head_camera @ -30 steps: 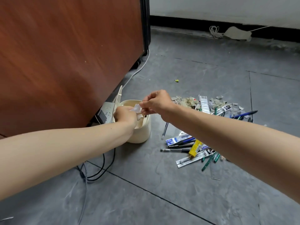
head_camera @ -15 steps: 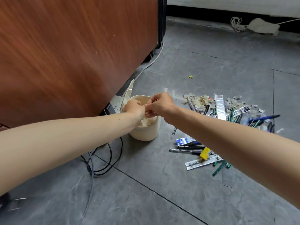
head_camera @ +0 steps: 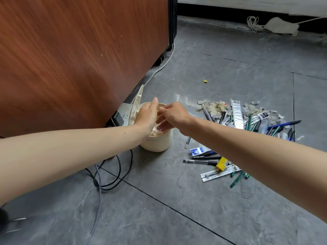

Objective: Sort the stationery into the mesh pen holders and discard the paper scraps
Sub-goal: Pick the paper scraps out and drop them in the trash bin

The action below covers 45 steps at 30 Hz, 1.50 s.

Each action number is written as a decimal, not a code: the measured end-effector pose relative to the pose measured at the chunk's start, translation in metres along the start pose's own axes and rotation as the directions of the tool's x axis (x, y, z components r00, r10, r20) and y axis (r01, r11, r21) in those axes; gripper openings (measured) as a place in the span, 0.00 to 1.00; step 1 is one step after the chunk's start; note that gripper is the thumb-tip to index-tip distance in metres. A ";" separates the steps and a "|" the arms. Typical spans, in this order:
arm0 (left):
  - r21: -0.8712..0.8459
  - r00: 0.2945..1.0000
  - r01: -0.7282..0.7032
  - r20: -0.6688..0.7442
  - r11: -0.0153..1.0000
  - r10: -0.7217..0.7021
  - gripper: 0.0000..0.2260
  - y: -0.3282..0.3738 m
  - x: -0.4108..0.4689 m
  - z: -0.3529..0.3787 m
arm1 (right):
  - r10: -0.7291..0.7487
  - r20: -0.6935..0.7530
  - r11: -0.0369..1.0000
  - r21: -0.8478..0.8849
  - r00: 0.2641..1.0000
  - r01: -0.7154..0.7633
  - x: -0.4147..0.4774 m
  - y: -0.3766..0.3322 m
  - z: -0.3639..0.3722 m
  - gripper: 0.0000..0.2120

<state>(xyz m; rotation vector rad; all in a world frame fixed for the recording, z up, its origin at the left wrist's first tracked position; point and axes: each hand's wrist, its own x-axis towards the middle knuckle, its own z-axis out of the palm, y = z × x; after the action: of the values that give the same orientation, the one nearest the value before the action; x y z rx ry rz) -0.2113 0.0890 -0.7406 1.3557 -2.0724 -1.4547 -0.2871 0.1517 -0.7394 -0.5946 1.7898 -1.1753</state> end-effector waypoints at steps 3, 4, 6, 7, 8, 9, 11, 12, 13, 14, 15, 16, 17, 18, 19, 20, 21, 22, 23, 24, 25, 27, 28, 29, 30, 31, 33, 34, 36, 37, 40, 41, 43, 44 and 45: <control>0.222 0.944 -0.326 0.017 0.919 0.330 0.16 0.000 -0.007 0.006 | -0.106 -0.156 0.992 -0.081 0.982 0.094 -0.002 0.005 -0.008 0.16; 0.232 0.903 -0.422 0.020 0.876 0.430 0.14 -0.001 -0.010 0.012 | -0.164 -0.243 0.981 -0.139 0.956 0.133 -0.002 0.010 -0.012 0.14; 0.204 0.876 -0.471 -0.005 0.858 0.481 0.12 -0.001 -0.013 0.029 | -0.253 -0.379 0.952 -0.263 0.890 0.159 -0.004 0.021 -0.025 0.10; 0.202 0.879 -0.465 -0.010 0.862 0.476 0.13 -0.001 -0.014 0.040 | -0.267 -0.415 0.939 -0.313 0.870 0.139 -0.007 0.028 -0.034 0.09; 0.209 0.887 -0.455 0.019 0.865 0.462 0.13 0.000 -0.013 0.055 | -0.268 -0.441 0.926 -0.364 0.857 0.102 -0.012 0.037 -0.046 0.11; 0.243 0.889 -0.456 0.074 0.856 0.452 0.14 -0.001 -0.012 0.068 | -0.255 -0.446 0.914 -0.401 0.858 0.064 -0.017 0.046 -0.056 0.12; 0.326 0.882 -0.465 0.246 0.823 0.401 0.14 -0.004 -0.009 0.096 | -0.197 -0.431 0.885 -0.465 0.880 -0.030 -0.025 0.067 -0.080 0.16; 0.369 0.872 -0.469 0.337 0.802 0.355 0.15 -0.006 -0.006 0.109 | -0.167 -0.421 0.860 -0.505 0.892 -0.077 -0.028 0.079 -0.091 0.17; 0.410 0.858 -0.471 0.418 0.781 0.299 0.16 -0.008 -0.003 0.123 | -0.146 -0.411 0.833 -0.542 0.900 -0.113 -0.032 0.089 -0.102 0.18; 0.446 0.844 -0.468 0.483 0.763 0.235 0.18 -0.011 0.000 0.135 | -0.124 -0.407 0.813 -0.564 0.905 -0.142 -0.036 0.099 -0.112 0.18; 0.474 0.828 -0.467 0.531 0.746 0.181 0.20 -0.014 0.001 0.147 | -0.105 -0.411 0.800 -0.576 0.905 -0.169 -0.041 0.109 -0.122 0.18; 0.493 0.812 -0.471 0.566 0.731 0.141 0.21 -0.017 0.003 0.158 | -0.083 -0.419 0.788 -0.583 0.904 -0.198 -0.045 0.118 -0.131 0.17; 0.503 0.796 -0.483 0.593 0.716 0.120 0.22 -0.019 0.004 0.166 | -0.064 -0.418 0.771 -0.597 0.906 -0.221 -0.050 0.124 -0.139 0.18; 0.503 0.778 -0.499 0.618 0.706 0.110 0.22 -0.022 0.005 0.175 | -0.043 -0.403 0.750 -0.618 0.914 -0.237 -0.053 0.131 -0.147 0.20; 0.501 0.763 -0.517 0.637 0.694 0.108 0.22 -0.025 0.006 0.183 | -0.018 -0.375 0.720 -0.648 0.927 -0.248 -0.055 0.137 -0.154 0.24; 0.499 0.751 -0.530 0.652 0.685 0.106 0.22 -0.028 0.008 0.190 | 0.012 -0.343 0.683 -0.683 0.939 -0.259 -0.056 0.142 -0.161 0.27; 0.498 0.743 -0.537 0.661 0.681 0.102 0.22 -0.031 0.010 0.197 | 0.046 -0.313 0.650 -0.712 0.949 -0.266 -0.057 0.146 -0.168 0.31; 0.502 0.743 -0.533 0.663 0.681 0.093 0.23 -0.033 0.012 0.202 | 0.079 -0.287 0.626 -0.731 0.955 -0.271 -0.057 0.149 -0.174 0.34; 0.505 0.746 -0.527 0.660 0.684 0.088 0.24 -0.035 0.013 0.207 | 0.105 -0.265 0.604 -0.749 0.959 -0.273 -0.057 0.151 -0.179 0.37; 0.501 0.750 -0.519 0.656 0.692 0.087 0.24 -0.037 0.013 0.213 | 0.123 -0.248 0.577 -0.770 0.961 -0.273 -0.056 0.154 -0.184 0.38; 0.494 0.756 -0.514 0.647 0.702 0.098 0.24 -0.039 0.010 0.216 | 0.124 -0.234 0.538 -0.800 0.964 -0.263 -0.056 0.157 -0.186 0.40; 0.465 0.757 -0.531 0.637 0.709 0.149 0.24 -0.045 -0.002 0.218 | 0.083 -0.212 0.436 -0.871 0.974 -0.227 -0.052 0.162 -0.189 0.41; 0.456 0.749 -0.554 0.639 0.696 0.178 0.25 -0.049 -0.010 0.217 | 0.052 -0.202 0.397 -0.895 0.978 -0.205 -0.050 0.165 -0.190 0.42; 0.455 0.735 -0.586 0.646 0.671 0.204 0.26 -0.053 -0.019 0.215 | 0.031 -0.189 0.377 -0.907 0.982 -0.186 -0.048 0.167 -0.190 0.42; 0.455 0.717 -0.621 0.658 0.639 0.229 0.27 -0.057 -0.027 0.213 | 0.024 -0.172 0.369 -0.914 0.985 -0.168 -0.047 0.168 -0.190 0.42; 0.449 0.697 -0.652 0.673 0.610 0.250 0.28 -0.060 -0.032 0.211 | 0.034 -0.154 0.369 -0.916 0.987 -0.156 -0.046 0.169 -0.190 0.42; 0.414 0.646 -0.702 0.713 0.580 0.273 0.26 -0.064 -0.037 0.206 | 0.065 -0.140 0.380 -0.912 0.988 -0.154 -0.046 0.170 -0.191 0.40; 0.388 0.620 -0.719 0.734 0.577 0.279 0.24 -0.064 -0.037 0.203 | 0.065 -0.145 0.396 -0.904 0.987 -0.159 -0.047 0.172 -0.191 0.39; 0.329 0.560 -0.750 0.777 0.574 0.286 0.22 -0.064 -0.036 0.199 | 0.023 -0.158 0.449 -0.881 0.987 -0.152 -0.052 0.176 -0.191 0.34; 0.305 0.529 -0.763 0.801 0.571 0.280 0.22 -0.064 -0.036 0.197 | -0.009 -0.164 0.468 -0.873 0.986 -0.141 -0.056 0.179 -0.191 0.30; 0.257 0.462 -0.765 0.857 0.590 0.226 0.17 -0.061 -0.035 0.191 | -0.056 -0.178 0.513 -0.849 0.982 -0.125 -0.070 0.191 -0.192 0.22; 0.249 0.454 -0.758 0.866 0.603 0.212 0.15 -0.060 -0.034 0.190 | -0.049 -0.176 0.528 -0.840 0.983 -0.124 -0.074 0.194 -0.193 0.19; 0.243 0.475 -0.721 0.855 0.649 0.207 0.10 -0.056 -0.031 0.189 | 0.003 -0.167 0.551 -0.822 0.986 -0.141 -0.082 0.198 -0.194 0.13; 0.253 0.512 -0.691 0.832 0.677 0.212 0.09 -0.055 -0.028 0.190 | 0.038 -0.173 0.562 -0.810 0.984 -0.164 -0.085 0.199 -0.196 0.12; 0.274 0.558 -0.665 0.800 0.694 0.219 0.09 -0.053 -0.024 0.192 | 0.072 -0.187 0.574 -0.796 0.980 -0.194 -0.089 0.199 -0.197 0.12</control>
<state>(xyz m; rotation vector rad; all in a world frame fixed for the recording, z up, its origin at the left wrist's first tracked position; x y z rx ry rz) -0.2971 0.2188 -0.8667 0.1581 -3.2344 -1.2670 -0.3999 0.3995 -0.8502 -0.8846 2.4303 -0.1976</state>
